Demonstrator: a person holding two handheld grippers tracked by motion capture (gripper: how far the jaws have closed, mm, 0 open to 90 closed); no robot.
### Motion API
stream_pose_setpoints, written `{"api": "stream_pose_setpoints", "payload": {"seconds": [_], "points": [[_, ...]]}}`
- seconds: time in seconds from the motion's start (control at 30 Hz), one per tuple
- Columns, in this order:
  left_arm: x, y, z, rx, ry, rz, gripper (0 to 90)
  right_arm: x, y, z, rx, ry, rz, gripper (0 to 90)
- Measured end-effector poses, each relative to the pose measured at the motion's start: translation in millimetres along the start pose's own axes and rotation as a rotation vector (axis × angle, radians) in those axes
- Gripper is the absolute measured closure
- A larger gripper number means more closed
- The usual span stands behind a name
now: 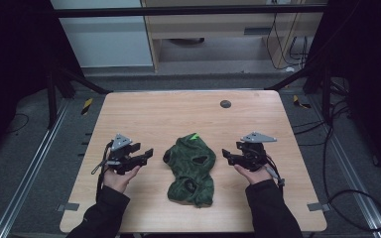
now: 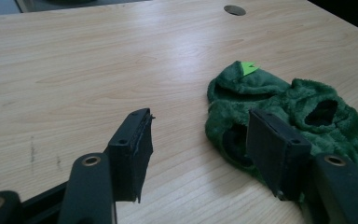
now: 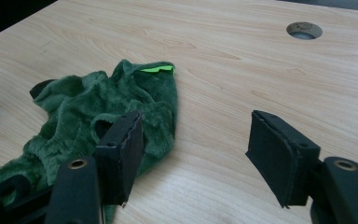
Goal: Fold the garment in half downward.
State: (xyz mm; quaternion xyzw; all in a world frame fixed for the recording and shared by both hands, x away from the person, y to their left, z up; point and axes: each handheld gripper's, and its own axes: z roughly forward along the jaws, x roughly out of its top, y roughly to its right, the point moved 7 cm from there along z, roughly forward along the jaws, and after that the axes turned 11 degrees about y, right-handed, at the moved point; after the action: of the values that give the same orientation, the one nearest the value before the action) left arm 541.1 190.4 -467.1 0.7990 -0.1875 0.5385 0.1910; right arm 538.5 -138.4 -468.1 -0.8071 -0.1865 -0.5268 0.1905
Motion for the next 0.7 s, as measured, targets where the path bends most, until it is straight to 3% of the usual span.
{"api": "stream_pose_setpoints", "payload": {"seconds": [0.7], "points": [[10.5,12.6,36.5,-0.019,-0.028,0.020,45.9,5.7,-4.1,31.4,0.008,-0.032,-0.008,45.2]]}}
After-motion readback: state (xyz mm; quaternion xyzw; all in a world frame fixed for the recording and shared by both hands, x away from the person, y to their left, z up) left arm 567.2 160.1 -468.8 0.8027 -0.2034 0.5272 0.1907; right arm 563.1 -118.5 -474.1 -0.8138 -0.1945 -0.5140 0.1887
